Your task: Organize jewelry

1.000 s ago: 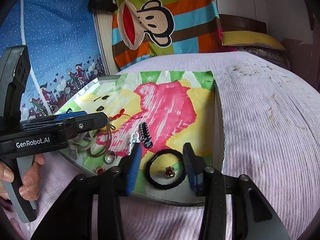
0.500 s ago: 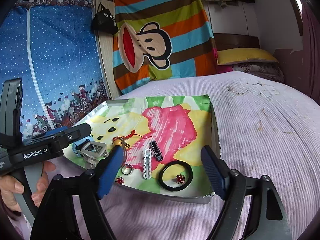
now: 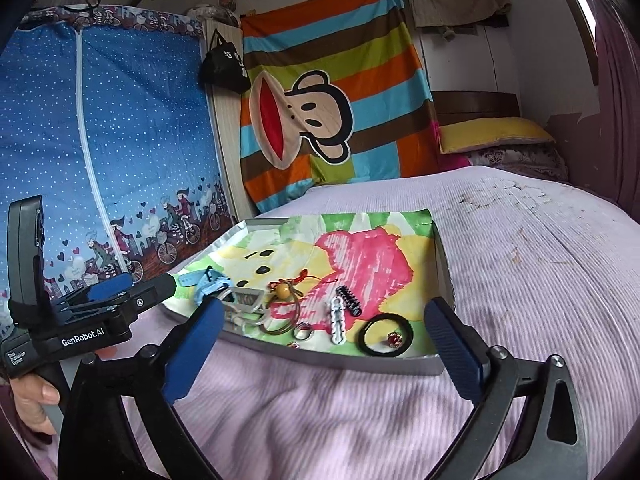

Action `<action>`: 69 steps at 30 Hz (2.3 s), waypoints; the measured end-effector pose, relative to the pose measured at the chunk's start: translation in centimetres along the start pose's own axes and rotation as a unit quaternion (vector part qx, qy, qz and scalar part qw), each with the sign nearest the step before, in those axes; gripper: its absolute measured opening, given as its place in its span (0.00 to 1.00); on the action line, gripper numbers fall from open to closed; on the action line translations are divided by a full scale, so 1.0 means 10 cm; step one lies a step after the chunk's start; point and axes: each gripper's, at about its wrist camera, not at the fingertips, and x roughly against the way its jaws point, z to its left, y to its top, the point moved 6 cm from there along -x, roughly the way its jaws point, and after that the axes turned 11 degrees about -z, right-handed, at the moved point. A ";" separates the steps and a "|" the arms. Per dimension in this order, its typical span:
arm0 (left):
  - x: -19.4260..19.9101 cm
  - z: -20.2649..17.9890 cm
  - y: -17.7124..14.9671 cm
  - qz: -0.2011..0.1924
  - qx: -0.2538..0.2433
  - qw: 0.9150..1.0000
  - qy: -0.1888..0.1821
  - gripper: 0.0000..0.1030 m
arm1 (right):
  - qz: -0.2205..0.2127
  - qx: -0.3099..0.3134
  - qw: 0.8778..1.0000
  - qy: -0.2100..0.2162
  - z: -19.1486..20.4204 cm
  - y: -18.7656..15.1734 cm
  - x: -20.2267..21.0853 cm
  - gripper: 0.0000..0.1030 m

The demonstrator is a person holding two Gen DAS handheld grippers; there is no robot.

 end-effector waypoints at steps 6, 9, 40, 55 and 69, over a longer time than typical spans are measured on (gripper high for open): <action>0.36 0.12 -0.05 -0.013 0.006 1.000 0.008 1.00 | -0.012 0.003 1.000 0.001 0.14 -0.06 0.27 0.99; 0.51 0.20 -0.07 -0.020 0.011 1.000 0.012 1.00 | -0.021 0.008 1.000 -0.001 0.21 -0.08 0.42 0.99; 1.10 0.44 -0.49 -0.043 -0.001 0.999 0.026 1.00 | -0.041 0.023 0.999 -0.022 0.48 -0.47 1.09 0.99; 1.07 0.47 -0.60 -0.035 0.000 0.999 0.027 1.00 | -0.031 0.015 0.999 -0.028 0.41 -0.60 1.03 0.99; 1.07 0.49 -0.59 -0.036 0.002 0.999 0.027 1.00 | -0.029 0.013 0.999 -0.030 0.41 -0.62 1.01 0.99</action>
